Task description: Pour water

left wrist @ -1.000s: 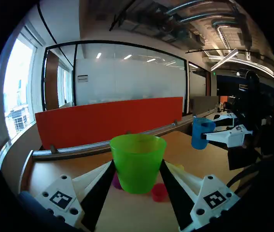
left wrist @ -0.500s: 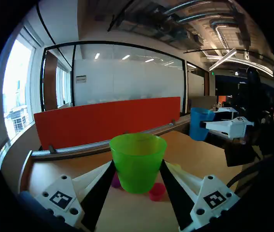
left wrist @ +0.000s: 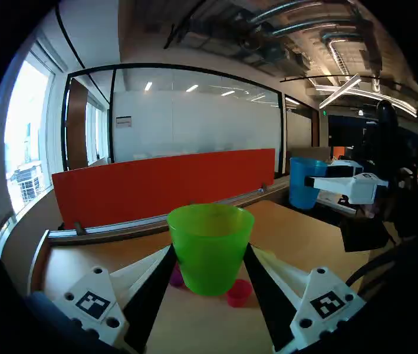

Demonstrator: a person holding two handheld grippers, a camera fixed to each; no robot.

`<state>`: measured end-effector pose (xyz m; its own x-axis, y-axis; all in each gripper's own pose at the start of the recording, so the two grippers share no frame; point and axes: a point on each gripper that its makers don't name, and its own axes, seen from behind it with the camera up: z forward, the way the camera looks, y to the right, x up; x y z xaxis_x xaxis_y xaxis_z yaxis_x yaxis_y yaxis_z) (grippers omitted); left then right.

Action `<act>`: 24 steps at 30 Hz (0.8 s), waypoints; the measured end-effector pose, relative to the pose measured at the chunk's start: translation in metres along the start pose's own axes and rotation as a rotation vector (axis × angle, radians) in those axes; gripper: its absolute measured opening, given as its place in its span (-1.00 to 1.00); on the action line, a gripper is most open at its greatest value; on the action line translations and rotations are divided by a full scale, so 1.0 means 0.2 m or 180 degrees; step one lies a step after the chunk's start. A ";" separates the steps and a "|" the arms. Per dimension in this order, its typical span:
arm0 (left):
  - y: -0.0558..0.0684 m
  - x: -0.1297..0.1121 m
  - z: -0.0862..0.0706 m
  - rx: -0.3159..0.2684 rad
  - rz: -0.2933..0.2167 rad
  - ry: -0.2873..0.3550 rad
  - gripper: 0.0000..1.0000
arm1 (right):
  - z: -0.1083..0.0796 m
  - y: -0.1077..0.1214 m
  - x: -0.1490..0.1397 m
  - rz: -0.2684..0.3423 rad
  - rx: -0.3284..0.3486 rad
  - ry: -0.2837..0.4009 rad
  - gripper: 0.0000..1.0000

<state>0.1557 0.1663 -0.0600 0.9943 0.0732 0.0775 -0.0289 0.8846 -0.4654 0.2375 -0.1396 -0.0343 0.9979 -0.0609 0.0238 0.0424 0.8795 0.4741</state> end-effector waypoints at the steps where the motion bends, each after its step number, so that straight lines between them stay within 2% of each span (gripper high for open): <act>1: 0.00 0.00 0.00 0.0001 0.0000 0.0001 0.60 | 0.00 0.00 0.01 -0.0003 -0.0002 0.0012 0.79; 14: 0.02 -0.01 -0.01 0.0003 -0.0042 0.0023 0.60 | 0.00 0.00 0.03 0.0005 -0.0016 0.0091 0.79; 24: 0.08 0.00 0.00 -0.0113 -0.0053 0.0032 0.60 | 0.00 -0.03 0.03 -0.0049 0.0095 0.0004 0.79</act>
<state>0.1546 0.1800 -0.0680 0.9956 0.0537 0.0767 -0.0087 0.8688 -0.4950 0.2437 -0.1464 -0.0368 0.9972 -0.0739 0.0152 0.0564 0.8639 0.5004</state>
